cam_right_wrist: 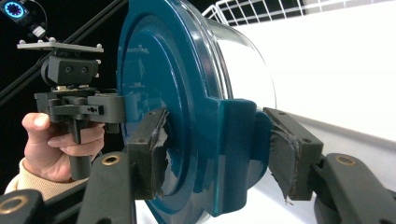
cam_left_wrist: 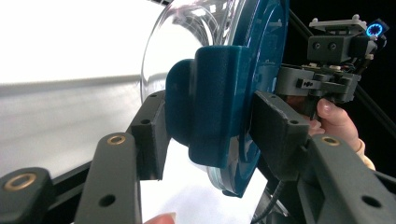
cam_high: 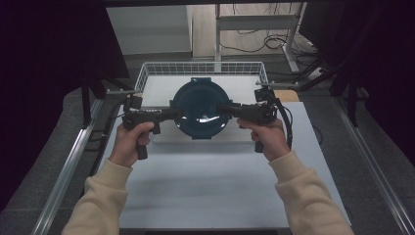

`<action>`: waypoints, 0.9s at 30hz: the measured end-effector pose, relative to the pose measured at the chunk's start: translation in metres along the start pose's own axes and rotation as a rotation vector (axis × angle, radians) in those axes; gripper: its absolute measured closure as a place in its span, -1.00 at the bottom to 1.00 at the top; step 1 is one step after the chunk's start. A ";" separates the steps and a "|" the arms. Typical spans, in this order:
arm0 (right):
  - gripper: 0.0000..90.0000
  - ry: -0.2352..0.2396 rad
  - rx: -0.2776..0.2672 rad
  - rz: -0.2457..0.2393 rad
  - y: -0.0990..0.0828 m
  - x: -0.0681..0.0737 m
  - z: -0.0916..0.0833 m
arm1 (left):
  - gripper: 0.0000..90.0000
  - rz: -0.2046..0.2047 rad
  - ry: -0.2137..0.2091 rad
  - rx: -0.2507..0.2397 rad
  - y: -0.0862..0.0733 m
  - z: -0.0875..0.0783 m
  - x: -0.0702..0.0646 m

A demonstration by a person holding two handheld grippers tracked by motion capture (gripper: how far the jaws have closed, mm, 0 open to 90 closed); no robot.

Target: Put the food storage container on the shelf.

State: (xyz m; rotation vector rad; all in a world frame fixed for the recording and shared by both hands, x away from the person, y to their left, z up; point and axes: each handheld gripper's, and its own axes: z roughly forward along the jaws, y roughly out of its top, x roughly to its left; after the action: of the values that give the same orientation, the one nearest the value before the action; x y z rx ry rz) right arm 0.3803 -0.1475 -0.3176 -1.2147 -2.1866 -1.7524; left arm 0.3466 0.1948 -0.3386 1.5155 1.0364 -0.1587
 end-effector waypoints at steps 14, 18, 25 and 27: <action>-0.04 -0.016 0.021 0.006 0.046 -0.006 0.010 | 0.07 -0.005 -0.012 0.000 0.045 0.006 0.012; -0.04 -0.018 0.018 0.009 0.055 -0.009 0.014 | 0.06 -0.001 -0.009 0.009 0.056 0.009 0.016; -0.04 -0.033 0.021 0.021 0.066 -0.020 0.020 | 0.06 -0.039 -0.023 0.021 0.069 0.023 0.034; -0.04 -0.045 0.021 0.031 0.069 -0.027 0.024 | 0.05 -0.050 -0.022 0.026 0.072 0.027 0.039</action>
State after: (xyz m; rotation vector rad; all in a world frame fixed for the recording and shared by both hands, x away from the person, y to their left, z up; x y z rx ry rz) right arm 0.4506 -0.1395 -0.2856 -1.2883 -2.1923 -1.7022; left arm 0.4302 0.2006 -0.3181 1.5086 1.0586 -0.2248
